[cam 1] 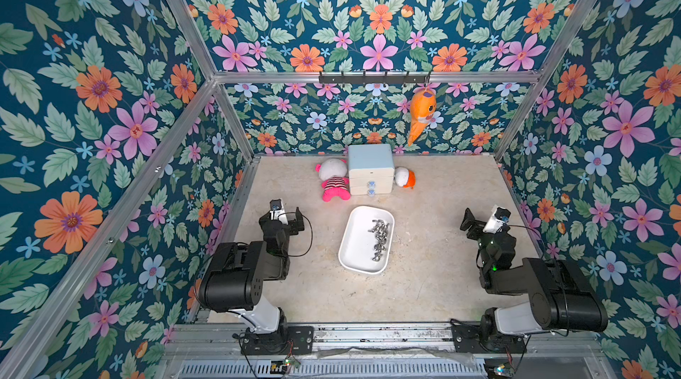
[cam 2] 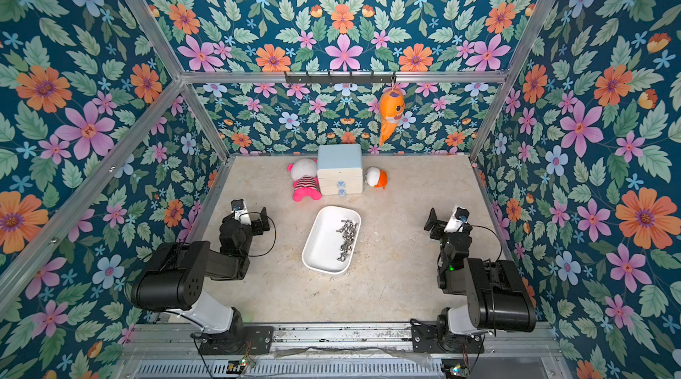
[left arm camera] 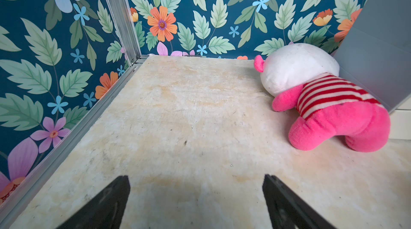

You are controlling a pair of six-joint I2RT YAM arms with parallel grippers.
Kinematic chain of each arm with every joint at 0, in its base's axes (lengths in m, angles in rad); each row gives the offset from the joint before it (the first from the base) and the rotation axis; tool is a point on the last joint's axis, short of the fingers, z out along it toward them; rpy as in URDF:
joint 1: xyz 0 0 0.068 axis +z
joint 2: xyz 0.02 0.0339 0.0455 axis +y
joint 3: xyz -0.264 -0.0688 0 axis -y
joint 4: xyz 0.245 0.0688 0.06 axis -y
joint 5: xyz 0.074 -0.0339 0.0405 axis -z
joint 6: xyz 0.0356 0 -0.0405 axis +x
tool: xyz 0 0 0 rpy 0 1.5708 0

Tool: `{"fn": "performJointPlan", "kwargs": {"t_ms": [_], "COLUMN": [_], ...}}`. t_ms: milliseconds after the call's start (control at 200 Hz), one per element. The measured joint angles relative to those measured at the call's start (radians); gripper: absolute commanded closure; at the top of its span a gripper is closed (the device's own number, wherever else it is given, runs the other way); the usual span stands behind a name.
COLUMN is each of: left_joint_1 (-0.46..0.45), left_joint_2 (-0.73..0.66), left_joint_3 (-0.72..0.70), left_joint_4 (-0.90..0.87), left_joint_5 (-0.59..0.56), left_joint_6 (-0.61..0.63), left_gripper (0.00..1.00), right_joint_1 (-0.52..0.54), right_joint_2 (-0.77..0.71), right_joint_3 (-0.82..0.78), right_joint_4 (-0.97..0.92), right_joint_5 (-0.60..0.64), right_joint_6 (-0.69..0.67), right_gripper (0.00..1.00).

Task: Take out the wing nut from the storage box
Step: Pick up the wing nut from the storage box.

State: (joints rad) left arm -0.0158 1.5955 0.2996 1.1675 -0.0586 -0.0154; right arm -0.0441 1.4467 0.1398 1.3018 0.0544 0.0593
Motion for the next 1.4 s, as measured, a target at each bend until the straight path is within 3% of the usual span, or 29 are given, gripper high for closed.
{"fn": "performJointPlan", "kwargs": {"t_ms": [190,325,430,540,650,750,1015,1195,1400], "left_joint_1": [-0.020,-0.065,-0.117,-0.130,-0.124,-0.148,-0.457,-0.601,-0.705], "left_joint_2": [-0.120,-0.185,-0.202,-0.178,-0.124,-0.097,-0.063,-0.009,-0.012], "left_joint_3": [0.180,0.280,0.468,0.648,0.708,0.739,0.913,0.922,0.872], "left_joint_4": [-0.257,-0.472,-0.673,-0.840,-0.945,-1.057,-1.273,-1.438,-1.513], "left_joint_5": [-0.043,-0.113,-0.133,-0.050,0.087,0.172,0.020,-0.056,-0.076], "left_joint_6": [0.019,0.026,0.018,-0.047,-0.089,-0.113,-0.137,-0.242,-0.358], "left_gripper": [0.00,0.01,0.00,0.01,0.20,0.15,0.20,0.25,0.30], "right_joint_1": [0.018,0.162,0.227,0.256,0.256,0.268,0.466,0.588,0.606], "right_joint_2": [-0.114,-0.160,-0.185,-0.245,-0.280,-0.243,-0.154,-0.050,-0.060], "right_joint_3": [0.176,0.254,0.383,0.492,0.514,0.583,0.731,0.845,0.823], "right_joint_4": [-0.245,-0.394,-0.526,-0.605,-0.618,-0.713,-0.968,-1.184,-1.327], "right_joint_5": [0.012,0.137,0.239,0.259,0.177,0.093,0.124,0.187,0.216], "right_joint_6": [-0.008,-0.114,-0.189,-0.196,-0.171,-0.158,-0.154,-0.109,0.028], "right_gripper": [0.01,0.01,0.01,0.01,0.09,0.05,0.07,0.11,0.12]}}
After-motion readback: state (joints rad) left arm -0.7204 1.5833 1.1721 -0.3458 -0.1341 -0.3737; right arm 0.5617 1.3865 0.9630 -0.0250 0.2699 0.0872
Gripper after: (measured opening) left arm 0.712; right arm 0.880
